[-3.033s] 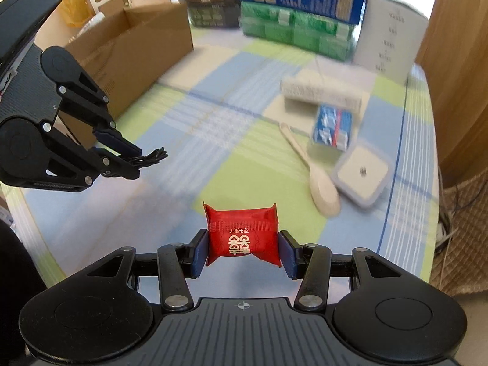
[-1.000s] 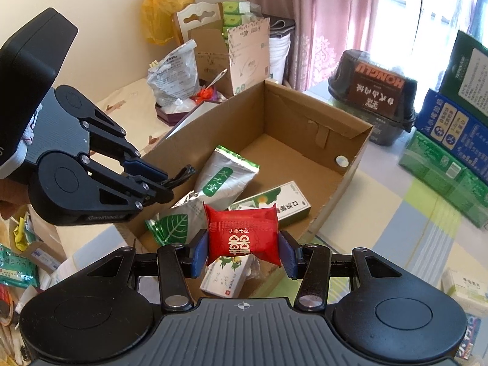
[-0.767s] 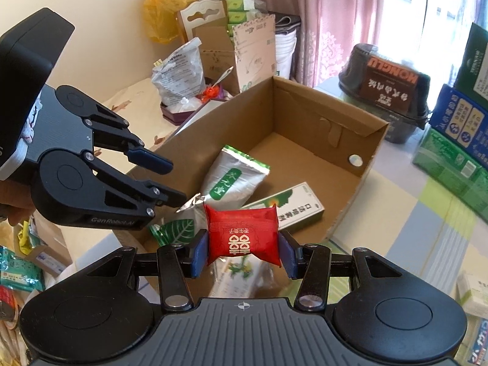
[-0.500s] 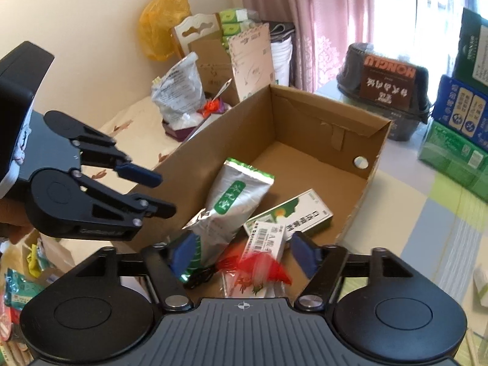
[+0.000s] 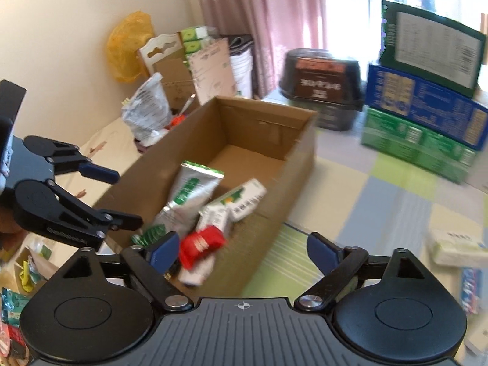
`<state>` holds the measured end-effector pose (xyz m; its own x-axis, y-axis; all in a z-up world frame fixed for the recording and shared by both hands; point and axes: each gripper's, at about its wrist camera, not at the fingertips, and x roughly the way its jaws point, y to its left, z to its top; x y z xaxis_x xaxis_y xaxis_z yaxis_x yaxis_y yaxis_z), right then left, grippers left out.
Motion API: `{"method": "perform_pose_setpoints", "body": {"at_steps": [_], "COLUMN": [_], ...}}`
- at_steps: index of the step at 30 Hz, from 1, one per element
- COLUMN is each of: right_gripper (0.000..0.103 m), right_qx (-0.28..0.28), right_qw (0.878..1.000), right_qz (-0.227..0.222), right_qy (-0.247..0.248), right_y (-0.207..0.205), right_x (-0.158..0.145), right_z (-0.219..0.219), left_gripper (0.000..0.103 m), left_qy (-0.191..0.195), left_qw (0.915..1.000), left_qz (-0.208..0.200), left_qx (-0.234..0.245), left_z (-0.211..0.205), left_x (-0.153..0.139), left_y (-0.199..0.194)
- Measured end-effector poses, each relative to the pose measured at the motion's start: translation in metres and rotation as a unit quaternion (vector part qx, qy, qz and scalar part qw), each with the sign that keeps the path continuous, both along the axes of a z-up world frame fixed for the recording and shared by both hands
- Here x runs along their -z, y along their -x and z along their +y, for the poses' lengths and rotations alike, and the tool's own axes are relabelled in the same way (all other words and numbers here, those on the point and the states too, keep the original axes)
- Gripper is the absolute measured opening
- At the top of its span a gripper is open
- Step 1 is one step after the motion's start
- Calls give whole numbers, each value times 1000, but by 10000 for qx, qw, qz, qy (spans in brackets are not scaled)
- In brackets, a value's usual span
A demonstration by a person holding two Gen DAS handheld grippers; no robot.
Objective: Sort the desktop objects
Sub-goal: 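Release the cable with the left tool while the right tool drops the red packet, then move both tools back toward the spoon and white night light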
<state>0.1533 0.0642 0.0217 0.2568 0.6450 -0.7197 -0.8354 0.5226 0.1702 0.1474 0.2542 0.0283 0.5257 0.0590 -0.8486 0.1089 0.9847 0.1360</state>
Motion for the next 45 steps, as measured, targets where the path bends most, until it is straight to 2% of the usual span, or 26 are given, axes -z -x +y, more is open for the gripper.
{"method": "perform_pose_setpoints", "body": {"at_steps": [4, 6, 11, 17, 24, 32, 39, 45], "right_gripper": [95, 101, 101, 101, 101, 101, 101, 101], "right_qx": [191, 364, 845, 1390, 1837, 1993, 1881, 1858], "right_qw": [9996, 9988, 9951, 9882, 9805, 9768, 9773, 9772], "right_qz": [-142, -263, -355, -466, -503, -557, -652, -658], "right_qy": [142, 216, 364, 452, 482, 547, 726, 782], "right_y": [-2, -4, -15, -17, -7, 11, 25, 20], "right_x": [-10, -14, -25, -38, -49, -58, -58, -51], "right_z": [-40, -65, -130, -206, -270, -305, -314, -319], "left_gripper": [84, 90, 98, 98, 98, 98, 98, 98], "left_qy": [-9, 18, 98, 116, 126, 54, 72, 55], "left_qw": [9997, 9994, 9978, 9929, 9868, 9806, 9761, 9733], "left_qz": [-118, -206, -318, -374, -322, -255, -261, -170], "left_qx": [209, 286, 579, 1122, 1583, 1941, 2156, 2290], "left_z": [-28, -43, -83, -135, -188, -224, -246, -261], "left_x": [-13, -20, -35, -44, -43, -41, -42, -34], "left_y": [1, 1, -1, 4, 14, 27, 35, 30]}}
